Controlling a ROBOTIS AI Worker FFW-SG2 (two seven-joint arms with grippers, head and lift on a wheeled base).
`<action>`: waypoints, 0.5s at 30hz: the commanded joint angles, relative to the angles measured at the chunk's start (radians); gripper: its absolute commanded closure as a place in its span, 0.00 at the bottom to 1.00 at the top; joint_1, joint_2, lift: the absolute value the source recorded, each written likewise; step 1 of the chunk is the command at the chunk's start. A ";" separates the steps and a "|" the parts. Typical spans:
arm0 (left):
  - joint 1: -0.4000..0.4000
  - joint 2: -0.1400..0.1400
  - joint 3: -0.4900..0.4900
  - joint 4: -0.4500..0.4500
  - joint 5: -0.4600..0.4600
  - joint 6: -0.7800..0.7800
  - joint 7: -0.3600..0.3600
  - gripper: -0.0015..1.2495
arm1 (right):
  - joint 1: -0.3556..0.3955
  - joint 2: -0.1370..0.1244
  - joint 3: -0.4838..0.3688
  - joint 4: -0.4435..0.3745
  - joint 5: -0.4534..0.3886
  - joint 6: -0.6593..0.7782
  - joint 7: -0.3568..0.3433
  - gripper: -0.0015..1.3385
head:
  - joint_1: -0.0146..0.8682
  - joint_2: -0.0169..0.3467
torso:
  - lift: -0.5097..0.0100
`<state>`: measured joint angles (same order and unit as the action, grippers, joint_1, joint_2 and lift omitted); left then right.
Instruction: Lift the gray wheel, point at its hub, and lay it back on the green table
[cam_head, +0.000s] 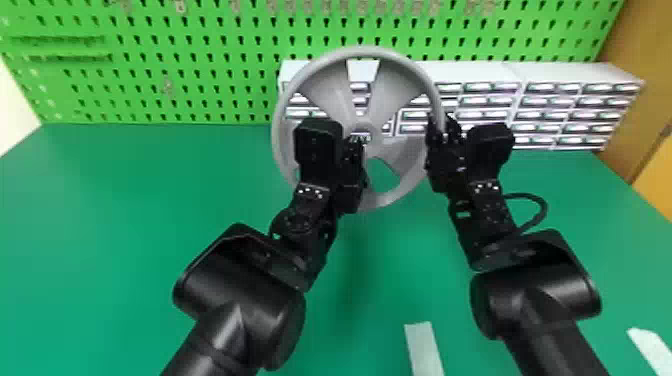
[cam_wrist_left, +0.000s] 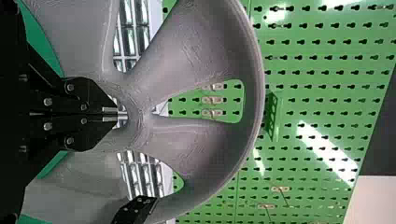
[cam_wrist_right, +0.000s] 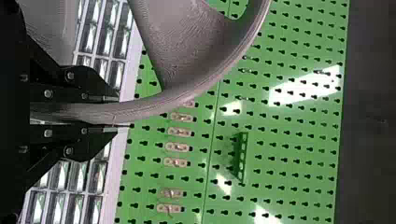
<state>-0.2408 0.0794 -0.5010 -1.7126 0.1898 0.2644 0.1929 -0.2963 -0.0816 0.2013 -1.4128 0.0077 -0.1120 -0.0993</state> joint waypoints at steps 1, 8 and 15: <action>0.018 0.022 0.004 -0.053 0.017 0.002 -0.006 0.98 | 0.000 0.000 -0.006 0.000 0.000 0.000 0.001 0.94 | 0.80 0.18 | 0.80; 0.057 0.074 0.035 -0.147 0.039 0.006 -0.033 0.98 | 0.006 0.000 -0.017 -0.008 0.000 0.000 0.000 0.94 | 0.80 0.18 | 0.80; 0.123 0.111 0.091 -0.246 0.053 0.030 -0.033 0.98 | 0.014 0.002 -0.036 -0.018 0.000 0.002 0.000 0.94 | 0.80 0.18 | 0.80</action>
<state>-0.1543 0.1760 -0.4433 -1.9063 0.2373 0.2795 0.1589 -0.2859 -0.0814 0.1741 -1.4250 0.0077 -0.1120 -0.0990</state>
